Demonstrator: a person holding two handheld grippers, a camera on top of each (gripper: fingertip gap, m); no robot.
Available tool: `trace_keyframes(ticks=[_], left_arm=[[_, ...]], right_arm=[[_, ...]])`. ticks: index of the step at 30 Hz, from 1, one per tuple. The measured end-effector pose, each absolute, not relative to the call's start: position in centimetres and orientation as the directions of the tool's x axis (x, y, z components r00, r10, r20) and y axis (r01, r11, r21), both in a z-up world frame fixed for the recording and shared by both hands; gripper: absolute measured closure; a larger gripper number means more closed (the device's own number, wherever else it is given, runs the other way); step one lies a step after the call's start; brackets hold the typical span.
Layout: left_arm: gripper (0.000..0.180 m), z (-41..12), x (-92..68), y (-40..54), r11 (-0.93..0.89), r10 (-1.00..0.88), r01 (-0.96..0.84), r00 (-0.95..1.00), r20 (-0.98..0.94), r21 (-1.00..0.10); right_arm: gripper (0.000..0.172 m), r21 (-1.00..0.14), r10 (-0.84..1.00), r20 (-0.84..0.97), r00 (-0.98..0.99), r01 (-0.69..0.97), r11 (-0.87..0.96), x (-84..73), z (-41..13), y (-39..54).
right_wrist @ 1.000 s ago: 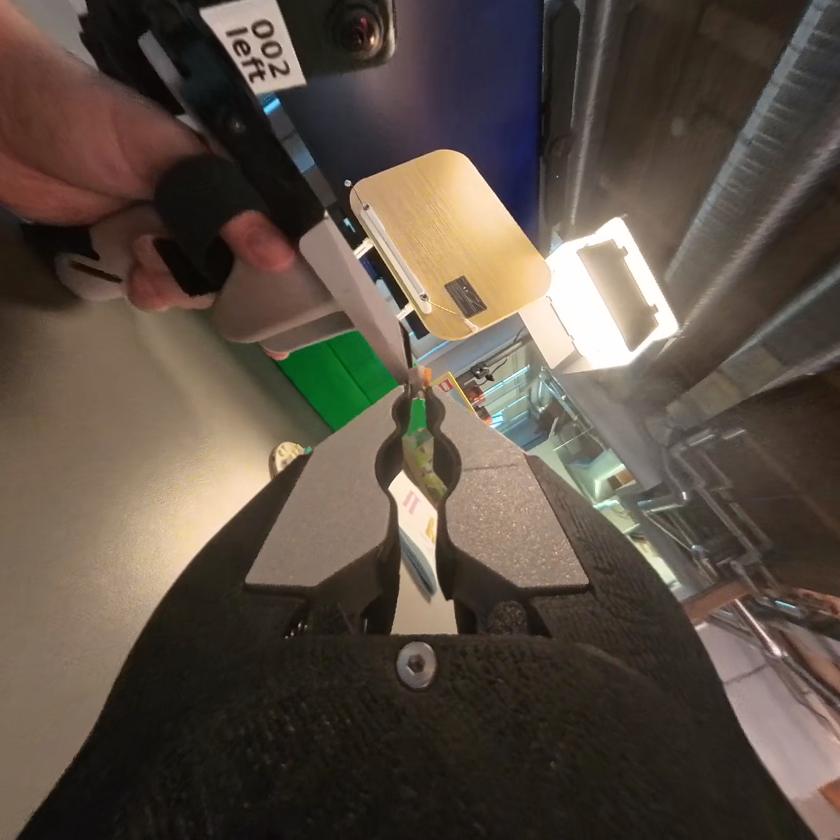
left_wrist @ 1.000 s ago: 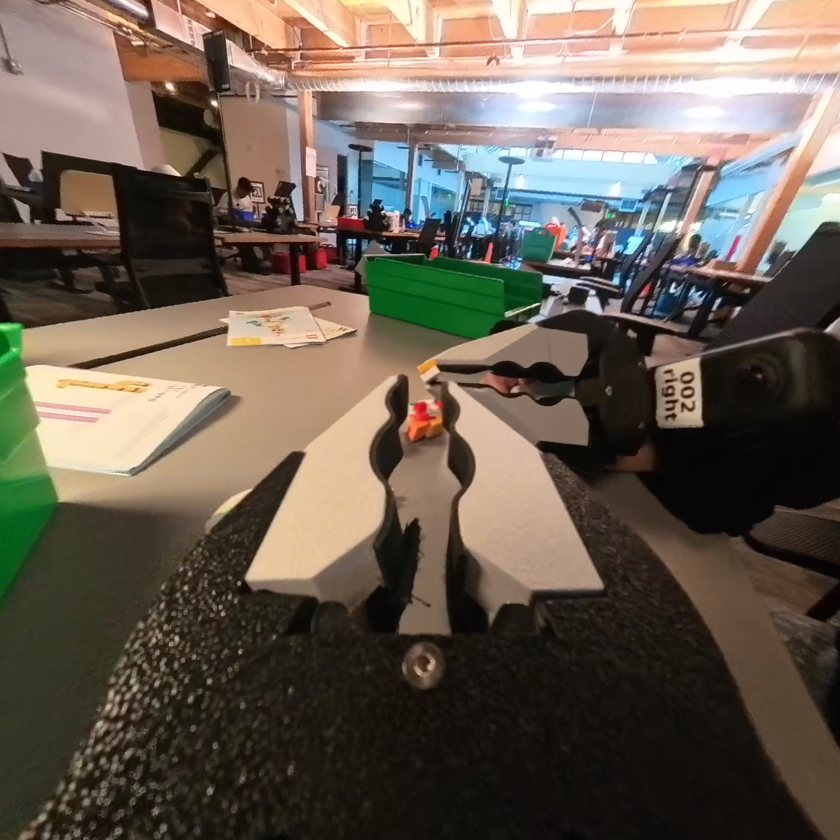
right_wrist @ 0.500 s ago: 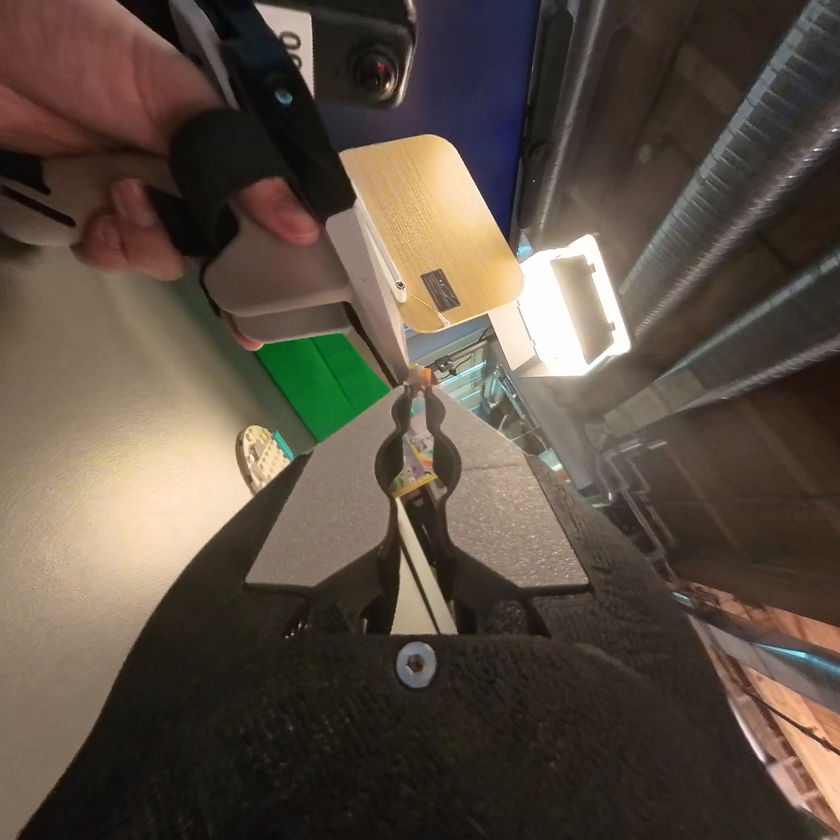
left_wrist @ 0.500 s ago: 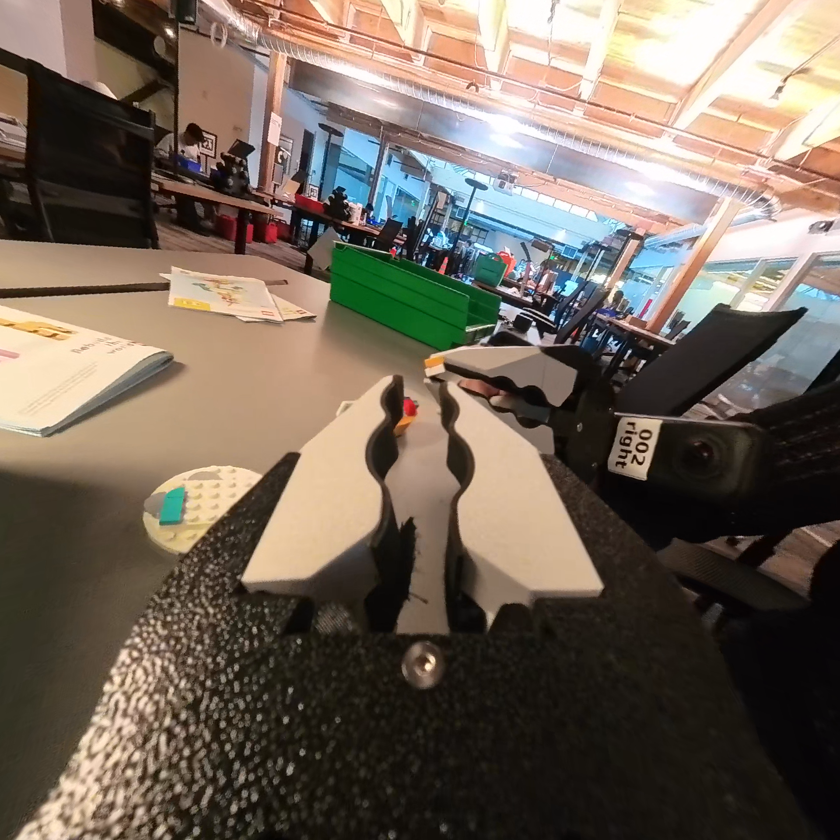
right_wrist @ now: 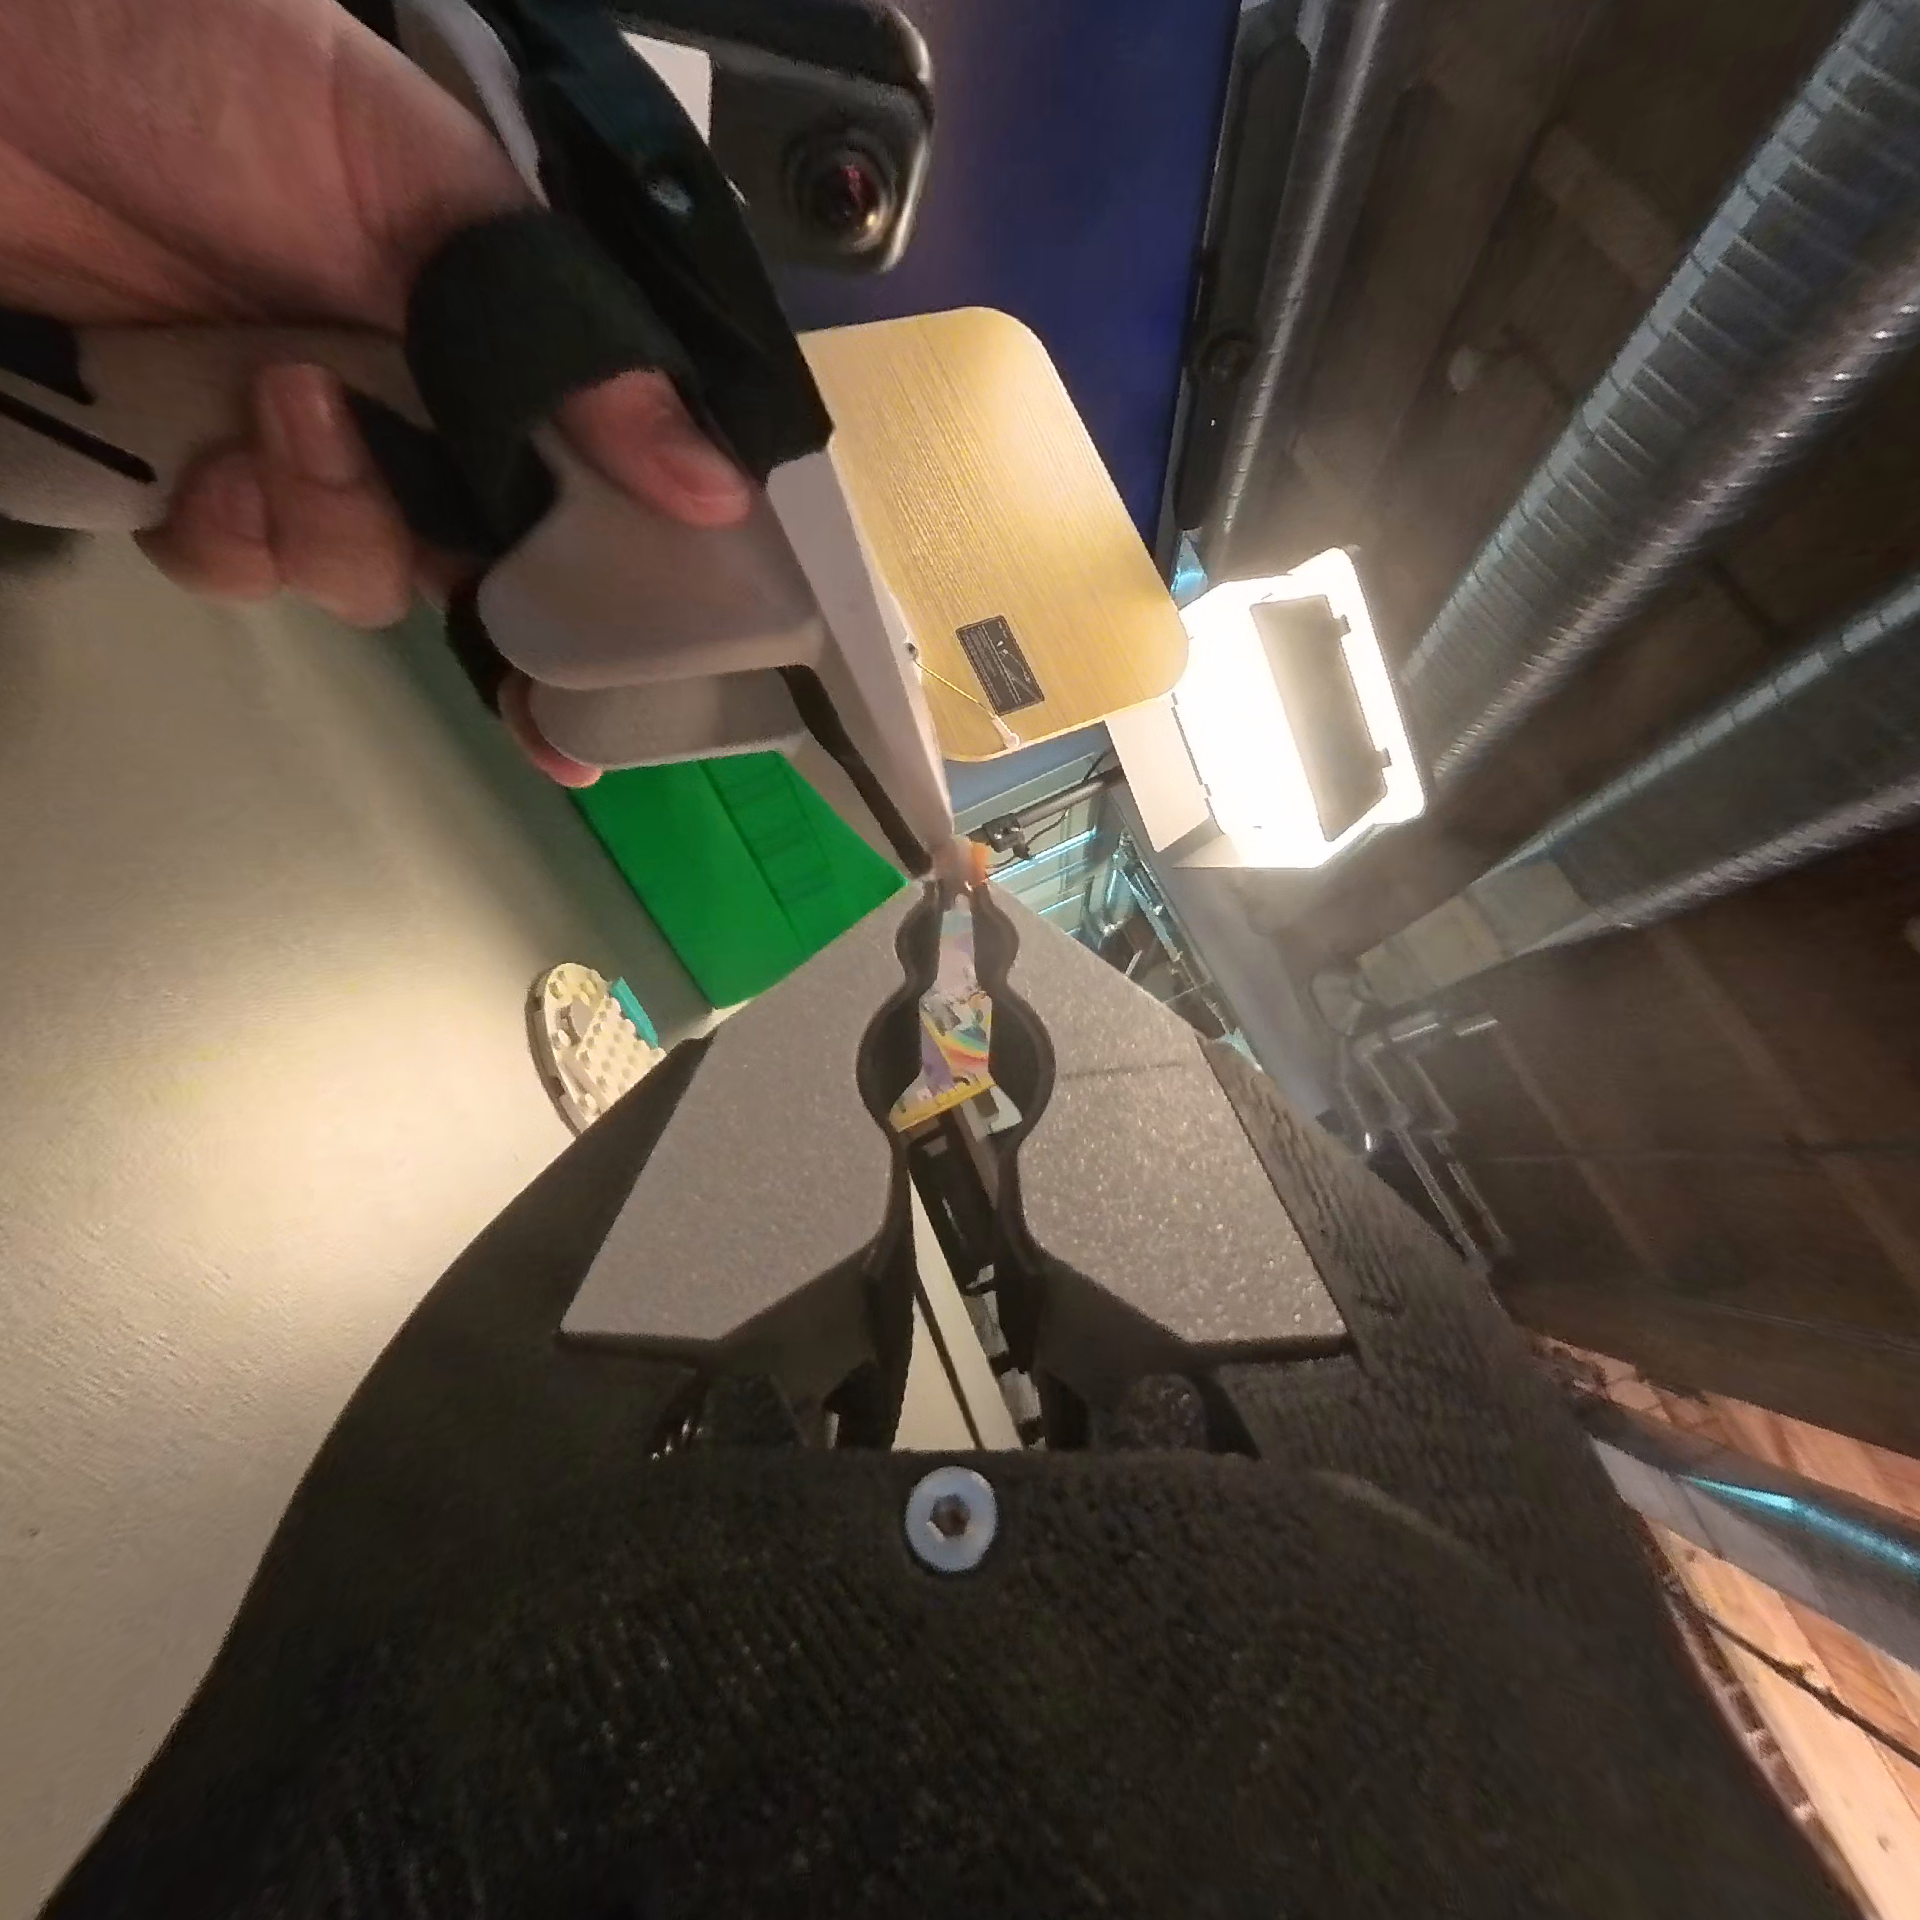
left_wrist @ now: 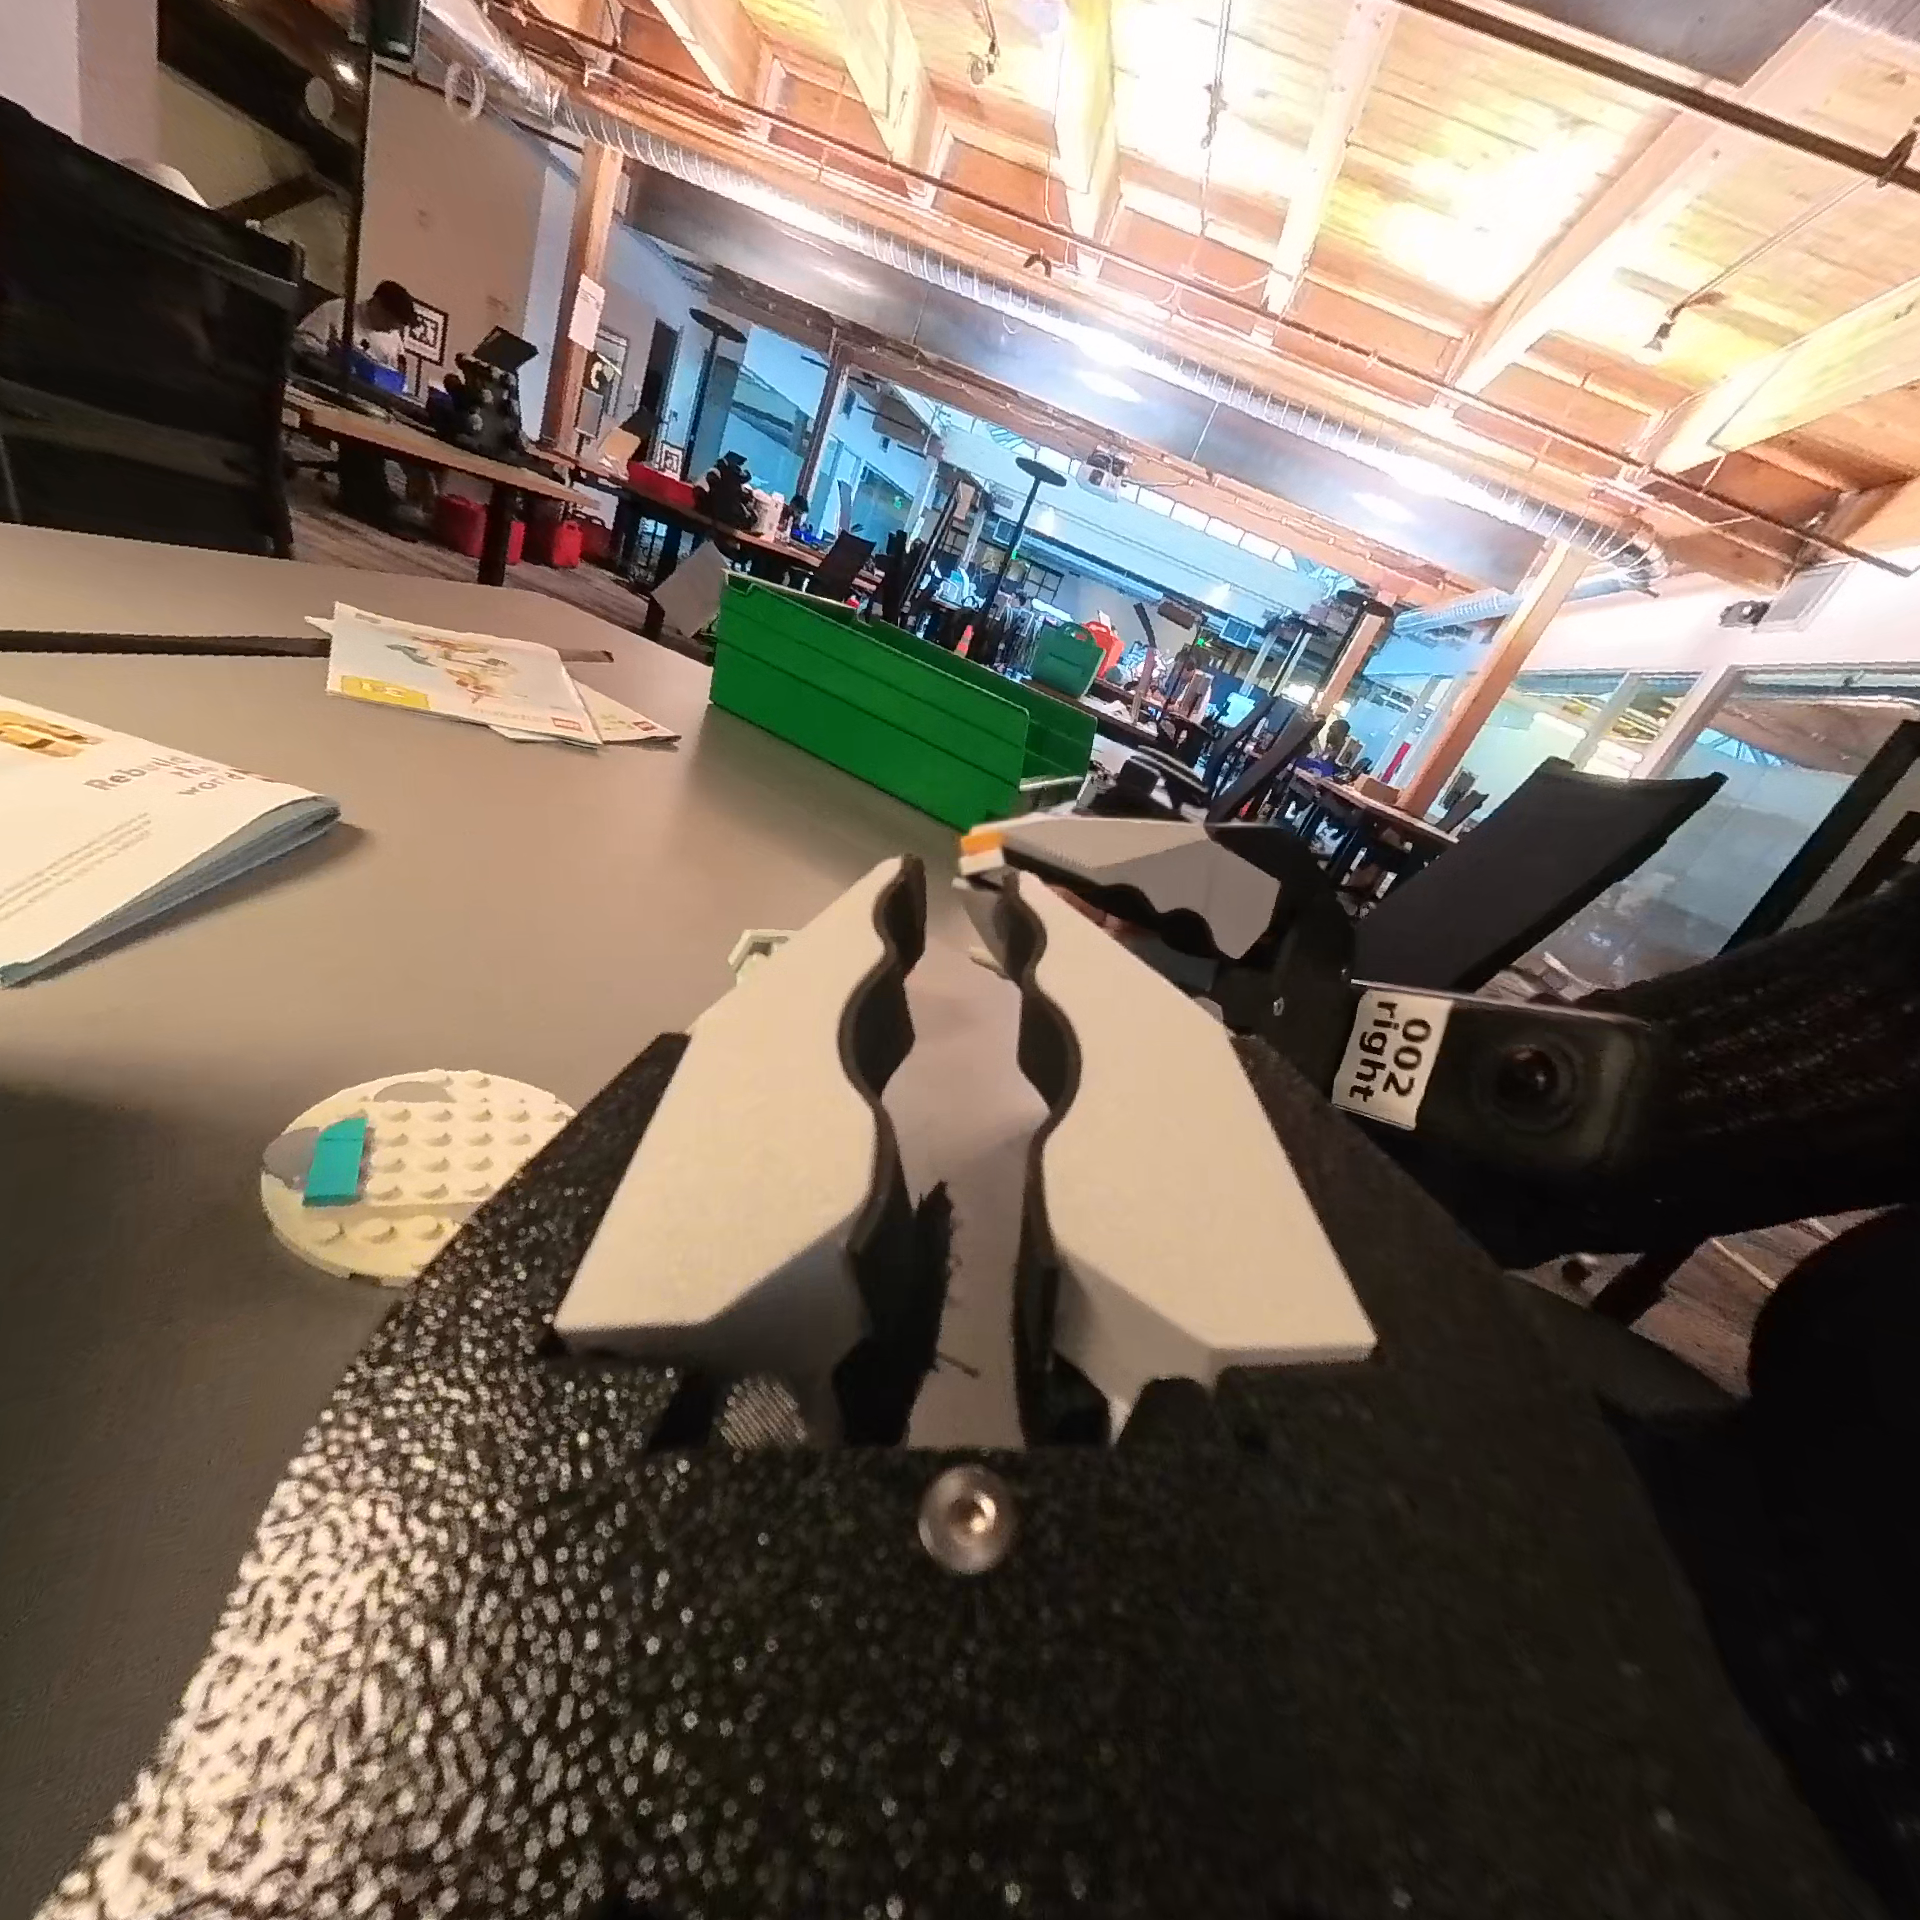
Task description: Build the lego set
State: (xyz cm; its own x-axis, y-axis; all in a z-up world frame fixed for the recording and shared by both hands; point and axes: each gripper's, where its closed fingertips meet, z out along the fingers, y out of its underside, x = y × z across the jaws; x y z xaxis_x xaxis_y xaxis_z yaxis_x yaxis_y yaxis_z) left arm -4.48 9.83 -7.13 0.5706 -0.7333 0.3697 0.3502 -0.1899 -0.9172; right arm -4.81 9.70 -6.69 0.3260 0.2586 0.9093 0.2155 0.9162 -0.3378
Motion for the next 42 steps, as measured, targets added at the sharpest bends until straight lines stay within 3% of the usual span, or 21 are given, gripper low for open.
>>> trace_keyframes(ticks=[7, 16, 29, 35, 42], left_arm=[[0.18, -7.32, -4.31, 9.78, -0.21, -0.736, 0.343, 0.561, 0.379, -0.916], [0.177, -7.34, -4.4, 9.83, -0.175, -0.719, 0.316, 0.607, 0.34, -0.932], [0.18, -7.38, -4.28, 9.6, -0.266, -0.731, 0.386, 0.517, 0.446, -0.883], [0.164, -7.27, -3.8, 9.26, -0.342, -0.744, 0.429, 0.421, 0.52, -0.836], [0.176, -6.95, -4.22, 9.27, -0.328, -0.741, 0.455, 0.42, 0.524, -0.828]], right_arm=[[0.168, -0.311, 0.234, 0.92, 0.314, 0.222, 0.924, -4.94, -6.9, 9.5], [0.168, -0.254, 0.174, 0.937, 0.302, 0.251, 0.934, -5.09, -7.05, 9.61], [0.169, -0.206, 0.123, 0.947, 0.297, 0.266, 0.942, -5.1, -7.04, 9.46], [0.169, -0.206, 0.126, 0.947, 0.297, 0.257, 0.944, -5.14, -7.03, 9.22], [0.169, -0.204, 0.123, 0.947, 0.296, 0.259, 0.944, -5.15, -7.02, 9.24]])
